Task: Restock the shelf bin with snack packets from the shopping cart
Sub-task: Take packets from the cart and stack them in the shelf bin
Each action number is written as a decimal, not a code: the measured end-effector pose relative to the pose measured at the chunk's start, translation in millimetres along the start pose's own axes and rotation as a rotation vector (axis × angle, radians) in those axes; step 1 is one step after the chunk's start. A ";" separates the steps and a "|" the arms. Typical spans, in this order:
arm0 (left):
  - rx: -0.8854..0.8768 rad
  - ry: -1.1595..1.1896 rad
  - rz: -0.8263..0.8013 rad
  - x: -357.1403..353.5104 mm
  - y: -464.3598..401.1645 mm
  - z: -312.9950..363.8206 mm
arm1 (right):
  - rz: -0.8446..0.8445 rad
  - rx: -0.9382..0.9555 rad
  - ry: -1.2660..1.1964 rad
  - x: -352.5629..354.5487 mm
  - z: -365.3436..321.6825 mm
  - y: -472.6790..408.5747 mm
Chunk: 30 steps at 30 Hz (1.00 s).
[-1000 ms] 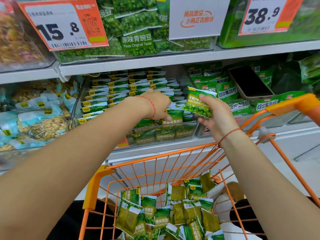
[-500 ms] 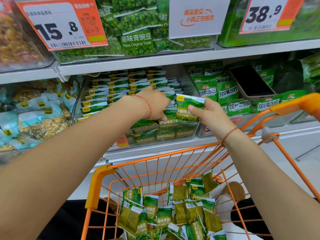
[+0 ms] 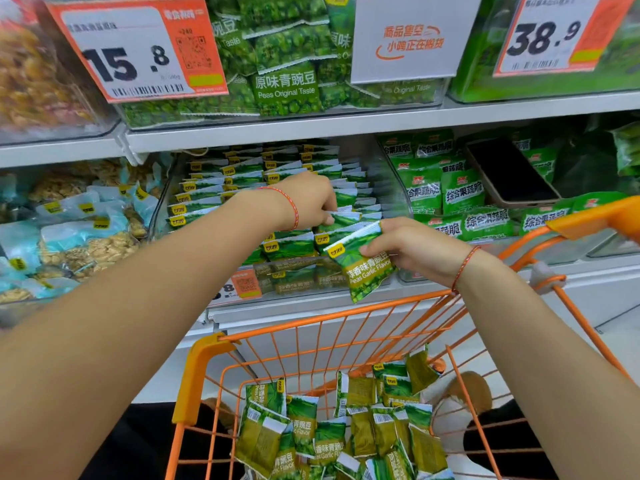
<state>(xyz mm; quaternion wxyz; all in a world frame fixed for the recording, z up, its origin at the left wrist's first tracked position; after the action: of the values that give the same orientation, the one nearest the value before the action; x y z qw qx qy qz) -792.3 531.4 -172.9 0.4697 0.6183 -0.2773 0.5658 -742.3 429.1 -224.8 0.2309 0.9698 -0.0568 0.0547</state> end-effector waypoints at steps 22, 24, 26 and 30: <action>0.051 -0.094 -0.040 6.4 -19.9 -12.0 | 0.077 0.031 0.081 0.6 -6.8 9.8; 0.006 -0.103 0.029 11.0 -21.7 -3.7 | 0.089 0.049 0.038 2.1 -5.8 9.2; 0.007 -0.192 0.035 11.7 -22.5 1.4 | 0.094 0.054 0.005 3.0 -4.3 8.0; 0.021 -0.394 -0.021 9.1 -22.3 6.5 | 0.072 0.006 -0.078 -0.4 -0.2 4.5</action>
<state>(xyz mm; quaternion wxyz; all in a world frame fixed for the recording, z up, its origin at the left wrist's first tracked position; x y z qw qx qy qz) -768.1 536.4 -169.6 0.4058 0.7248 -0.3513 0.4319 -743.3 425.3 -222.7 0.2236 0.9691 -0.1005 0.0253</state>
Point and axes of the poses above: each hand's wrist, its own y-axis away from the middle knuckle, its own x-axis out of the back of the hand, z = x × y, the point moved 9 cm from there along -y, towards the middle knuckle, and after that the axes turned 3 degrees about -z, right-handed, at the moved point
